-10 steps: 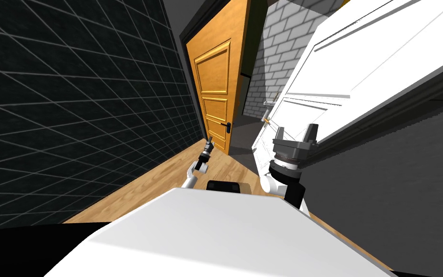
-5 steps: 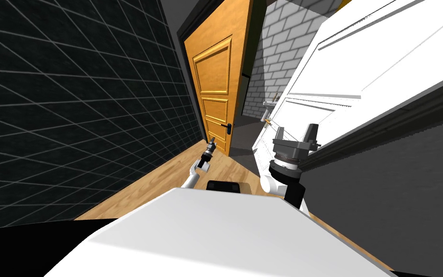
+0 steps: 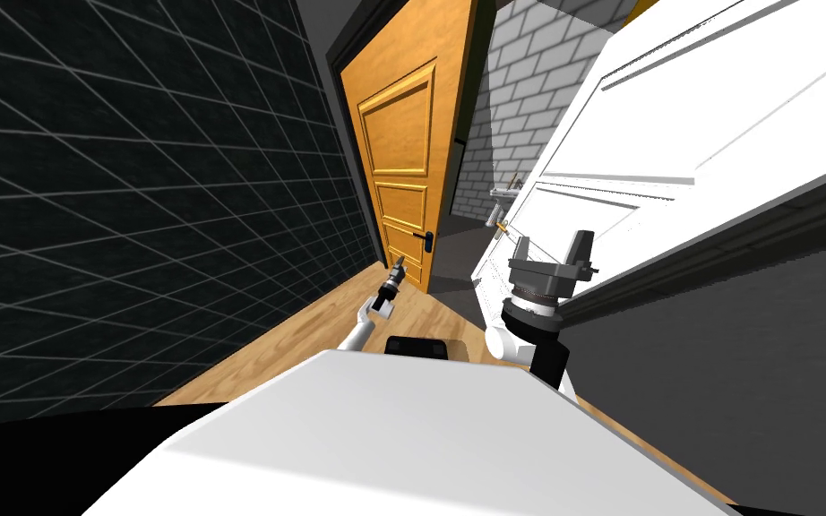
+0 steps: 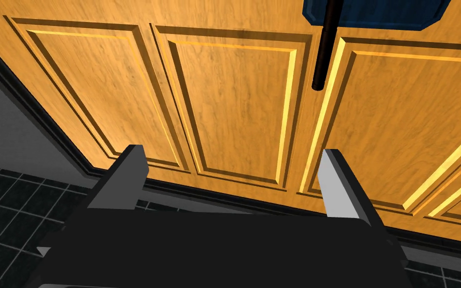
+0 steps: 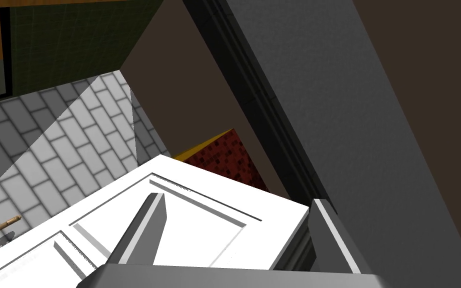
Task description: Push the door open
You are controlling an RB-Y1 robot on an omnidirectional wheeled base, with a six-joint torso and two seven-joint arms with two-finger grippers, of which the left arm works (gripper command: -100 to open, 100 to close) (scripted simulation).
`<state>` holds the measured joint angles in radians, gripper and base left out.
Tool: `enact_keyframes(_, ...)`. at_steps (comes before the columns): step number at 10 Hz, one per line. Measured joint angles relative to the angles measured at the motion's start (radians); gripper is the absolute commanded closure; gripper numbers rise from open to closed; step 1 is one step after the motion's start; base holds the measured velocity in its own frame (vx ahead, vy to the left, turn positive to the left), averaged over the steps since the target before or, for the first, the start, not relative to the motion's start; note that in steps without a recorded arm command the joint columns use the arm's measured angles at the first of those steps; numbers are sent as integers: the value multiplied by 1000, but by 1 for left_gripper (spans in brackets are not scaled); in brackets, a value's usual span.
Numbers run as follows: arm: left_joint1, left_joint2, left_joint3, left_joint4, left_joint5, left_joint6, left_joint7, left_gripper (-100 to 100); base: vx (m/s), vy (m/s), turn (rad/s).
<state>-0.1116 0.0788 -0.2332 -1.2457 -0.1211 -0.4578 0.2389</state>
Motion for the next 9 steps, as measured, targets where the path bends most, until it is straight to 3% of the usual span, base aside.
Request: enact_keyframes(9,-126,-27,-36,188,-9,5,15,-100,93,57,-28)
